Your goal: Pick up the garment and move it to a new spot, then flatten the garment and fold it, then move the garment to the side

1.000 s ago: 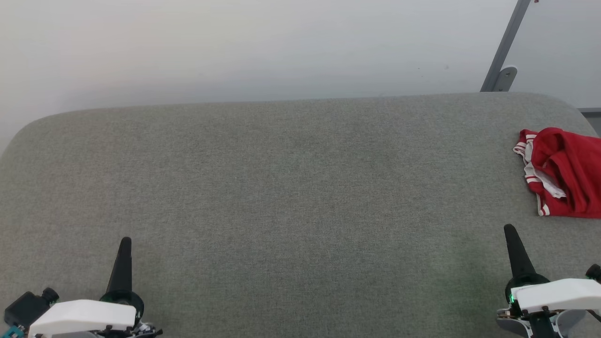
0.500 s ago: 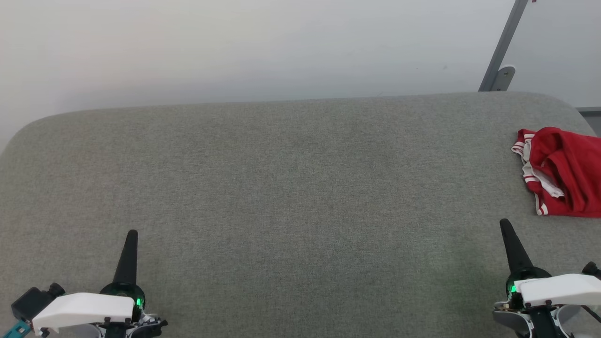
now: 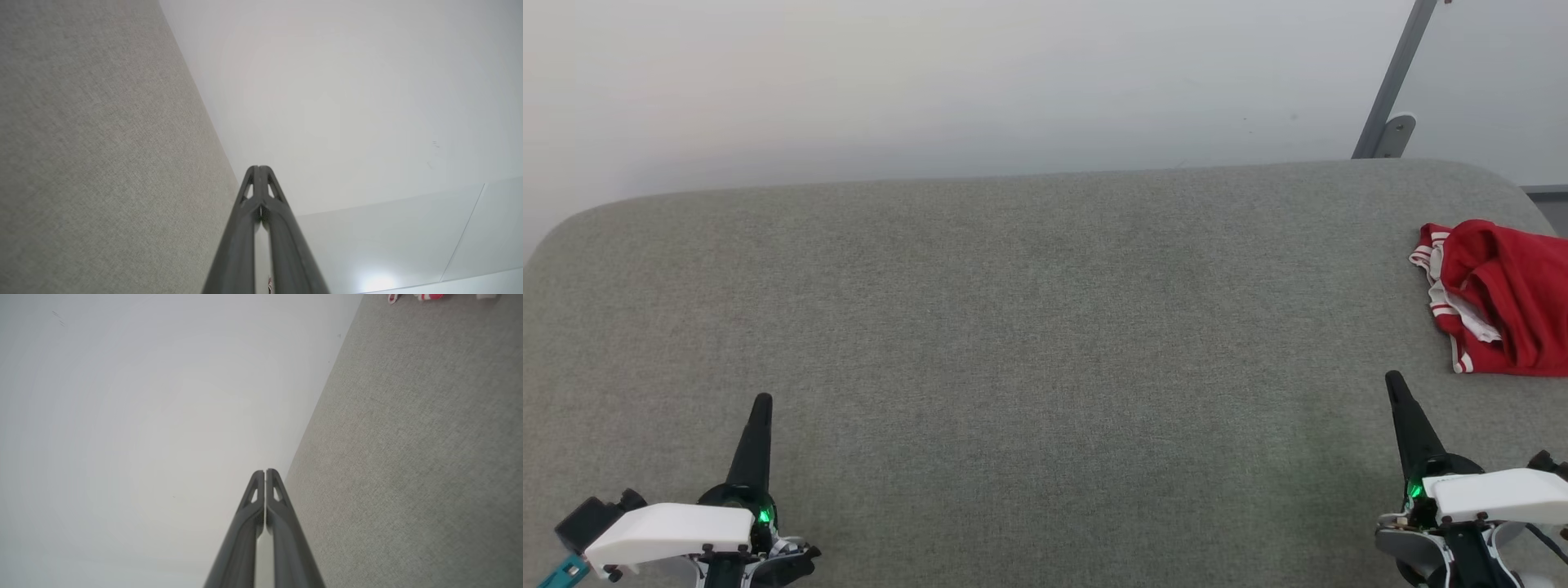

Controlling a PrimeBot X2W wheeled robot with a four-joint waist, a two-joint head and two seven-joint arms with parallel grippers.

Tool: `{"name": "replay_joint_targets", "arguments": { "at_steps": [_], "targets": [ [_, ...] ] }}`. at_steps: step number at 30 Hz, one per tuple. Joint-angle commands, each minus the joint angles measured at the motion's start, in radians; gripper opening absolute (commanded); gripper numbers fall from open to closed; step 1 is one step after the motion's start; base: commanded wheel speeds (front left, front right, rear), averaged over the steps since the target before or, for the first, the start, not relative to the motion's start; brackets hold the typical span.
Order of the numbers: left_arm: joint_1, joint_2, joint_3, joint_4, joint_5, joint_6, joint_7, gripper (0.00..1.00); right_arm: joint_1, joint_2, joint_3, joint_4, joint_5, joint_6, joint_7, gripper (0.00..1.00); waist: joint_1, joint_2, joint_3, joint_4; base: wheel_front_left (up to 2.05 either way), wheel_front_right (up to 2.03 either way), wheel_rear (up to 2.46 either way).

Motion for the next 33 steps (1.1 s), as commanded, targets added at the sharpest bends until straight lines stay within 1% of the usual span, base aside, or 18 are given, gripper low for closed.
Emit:
{"name": "replay_joint_targets", "arguments": {
  "at_steps": [1,19,33],
  "targets": [
    [-0.019,-0.001,0.005,-0.001,-0.026,-0.002,0.007,0.00,-0.014,0.002,0.002,-0.001,0.020,0.000,0.007,0.00,0.0000,-0.0001,0.000,0.000,0.00,0.00,0.00],
    [-0.046,-0.020,0.008,0.018,-0.151,-0.003,0.046,0.00,-0.030,0.013,0.004,0.008,0.151,0.000,0.035,0.00,0.0000,-0.0001,-0.001,-0.006,0.00,0.00,0.00],
    [-0.061,-0.033,0.010,0.030,-0.227,-0.003,0.071,0.00,-0.044,0.018,0.006,0.014,0.236,0.000,0.055,0.00,0.0000,-0.0001,-0.001,-0.010,0.00,0.00,0.00]
  ]
}}
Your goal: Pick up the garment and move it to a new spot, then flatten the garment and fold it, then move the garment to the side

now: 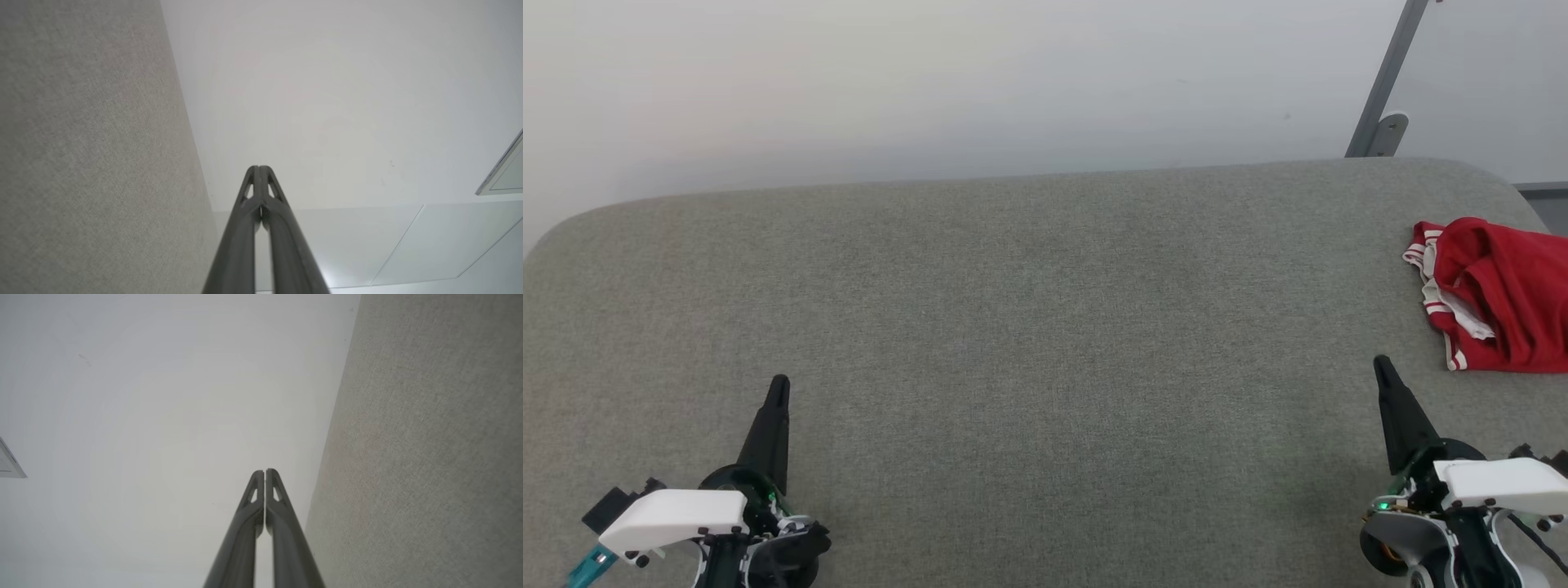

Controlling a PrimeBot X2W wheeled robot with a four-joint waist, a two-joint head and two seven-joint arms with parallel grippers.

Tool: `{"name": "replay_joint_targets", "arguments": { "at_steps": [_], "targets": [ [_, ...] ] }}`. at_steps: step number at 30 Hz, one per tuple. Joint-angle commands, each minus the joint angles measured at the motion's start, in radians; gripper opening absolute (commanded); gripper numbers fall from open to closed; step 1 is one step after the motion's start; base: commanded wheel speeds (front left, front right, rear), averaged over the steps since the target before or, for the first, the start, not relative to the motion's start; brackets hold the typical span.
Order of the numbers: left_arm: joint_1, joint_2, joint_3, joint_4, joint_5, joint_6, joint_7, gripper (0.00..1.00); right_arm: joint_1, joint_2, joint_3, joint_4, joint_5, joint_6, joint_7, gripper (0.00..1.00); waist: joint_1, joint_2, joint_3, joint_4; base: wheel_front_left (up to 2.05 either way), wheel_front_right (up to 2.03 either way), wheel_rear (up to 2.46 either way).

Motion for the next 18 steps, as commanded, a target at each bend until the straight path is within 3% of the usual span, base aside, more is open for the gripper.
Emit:
{"name": "replay_joint_targets", "arguments": {
  "at_steps": [1,18],
  "targets": [
    [-0.017,-0.003,0.003,0.001,-0.010,-0.003,0.006,0.00,-0.013,0.003,0.001,0.003,0.014,0.000,0.006,0.00,0.0000,0.0000,0.000,0.000,0.00,0.00,0.00],
    [-0.015,-0.004,0.004,0.001,-0.008,-0.003,0.005,0.00,-0.010,0.003,0.000,0.003,0.012,0.000,0.006,0.00,0.0000,0.0000,0.000,0.000,0.00,0.00,0.00]
  ]
}}
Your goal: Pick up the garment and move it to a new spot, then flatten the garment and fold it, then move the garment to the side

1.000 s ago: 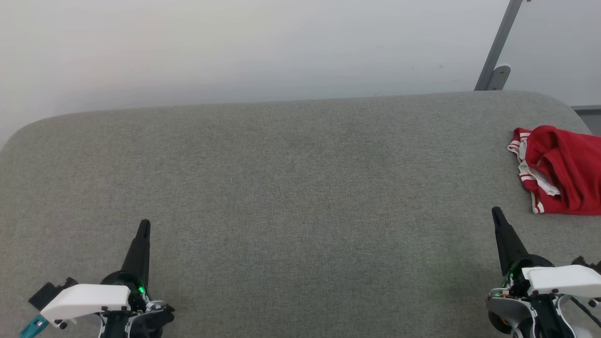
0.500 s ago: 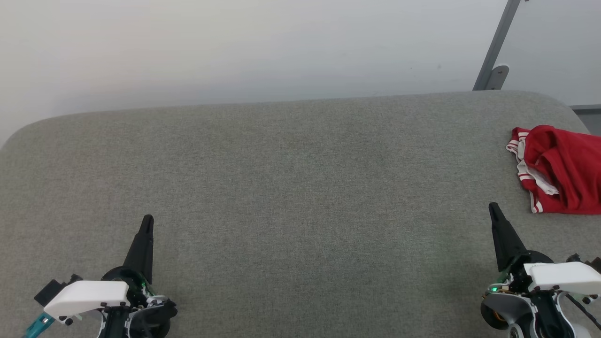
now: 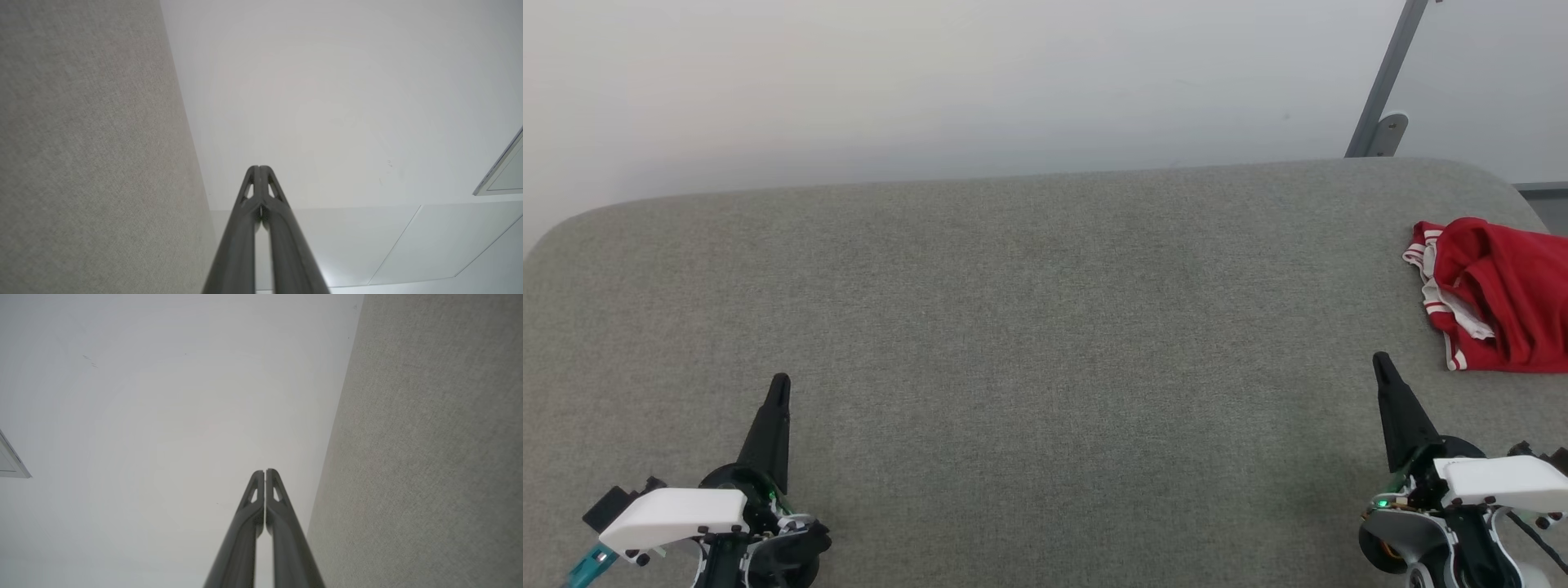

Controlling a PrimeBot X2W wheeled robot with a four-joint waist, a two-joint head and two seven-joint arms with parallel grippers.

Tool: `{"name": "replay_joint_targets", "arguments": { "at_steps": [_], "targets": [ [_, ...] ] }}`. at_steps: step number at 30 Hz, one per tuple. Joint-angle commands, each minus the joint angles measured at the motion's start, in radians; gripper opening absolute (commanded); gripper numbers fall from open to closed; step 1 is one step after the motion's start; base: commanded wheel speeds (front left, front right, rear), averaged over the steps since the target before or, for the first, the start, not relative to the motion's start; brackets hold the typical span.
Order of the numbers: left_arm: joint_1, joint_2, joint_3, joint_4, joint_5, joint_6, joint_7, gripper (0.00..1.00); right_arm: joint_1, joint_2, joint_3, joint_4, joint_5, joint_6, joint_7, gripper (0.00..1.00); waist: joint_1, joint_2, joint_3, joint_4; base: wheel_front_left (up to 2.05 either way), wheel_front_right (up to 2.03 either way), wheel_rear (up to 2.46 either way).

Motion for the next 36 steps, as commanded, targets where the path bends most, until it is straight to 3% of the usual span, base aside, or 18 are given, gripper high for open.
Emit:
{"name": "replay_joint_targets", "arguments": {
  "at_steps": [1,36],
  "targets": [
    [-0.013,-0.002,0.003,0.000,-0.003,-0.003,0.001,0.00,-0.004,0.002,0.000,0.003,0.004,0.000,0.002,0.00,0.0000,-0.0001,0.000,0.000,0.00,0.00,0.00],
    [-0.013,-0.002,0.004,0.000,-0.001,-0.003,0.003,0.00,-0.004,0.002,0.000,0.003,0.004,0.000,0.002,0.00,0.0000,-0.0001,0.000,0.000,0.00,0.00,0.00]
  ]
}}
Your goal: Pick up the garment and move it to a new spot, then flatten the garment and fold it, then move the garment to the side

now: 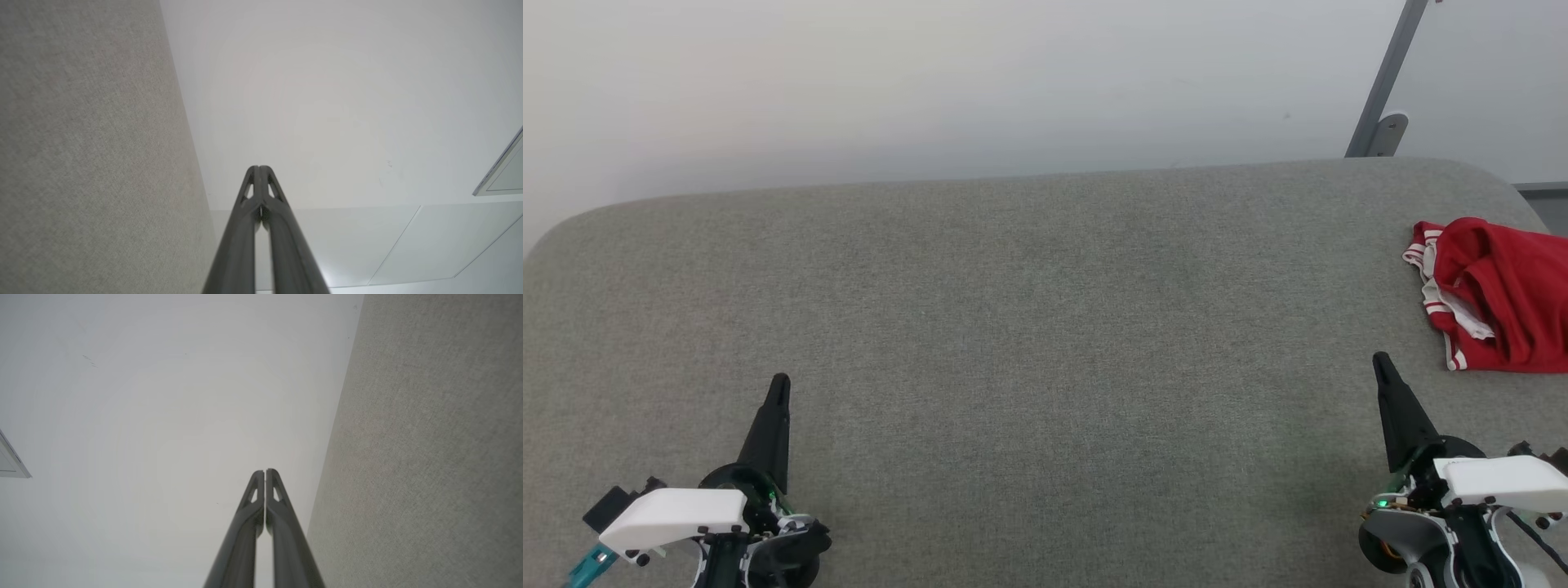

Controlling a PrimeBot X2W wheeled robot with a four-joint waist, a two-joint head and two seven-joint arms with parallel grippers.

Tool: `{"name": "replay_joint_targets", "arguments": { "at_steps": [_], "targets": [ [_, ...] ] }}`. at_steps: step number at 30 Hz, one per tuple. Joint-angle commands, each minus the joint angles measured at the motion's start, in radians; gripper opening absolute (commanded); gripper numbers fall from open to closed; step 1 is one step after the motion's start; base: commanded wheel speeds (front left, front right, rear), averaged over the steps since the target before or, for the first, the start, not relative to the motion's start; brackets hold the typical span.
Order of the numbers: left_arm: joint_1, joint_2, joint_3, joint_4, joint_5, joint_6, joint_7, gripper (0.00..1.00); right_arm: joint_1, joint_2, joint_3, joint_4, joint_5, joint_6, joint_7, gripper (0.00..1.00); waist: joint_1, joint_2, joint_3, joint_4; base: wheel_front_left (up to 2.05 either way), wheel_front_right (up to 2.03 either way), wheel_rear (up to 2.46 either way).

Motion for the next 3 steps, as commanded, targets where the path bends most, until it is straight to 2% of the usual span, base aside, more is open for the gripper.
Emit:
{"name": "replay_joint_targets", "arguments": {
  "at_steps": [1,3],
  "targets": [
    [-0.013,-0.001,0.003,0.000,-0.001,-0.003,0.002,0.00,-0.004,0.002,0.000,0.003,0.004,0.000,0.002,0.00,0.0000,0.0000,0.000,0.000,0.00,0.00,0.00],
    [-0.013,-0.001,0.003,0.000,-0.001,-0.003,0.002,0.00,-0.004,0.002,0.000,0.003,0.004,0.000,0.002,0.00,0.0000,0.0000,0.000,0.000,0.00,0.00,0.00]
  ]
}}
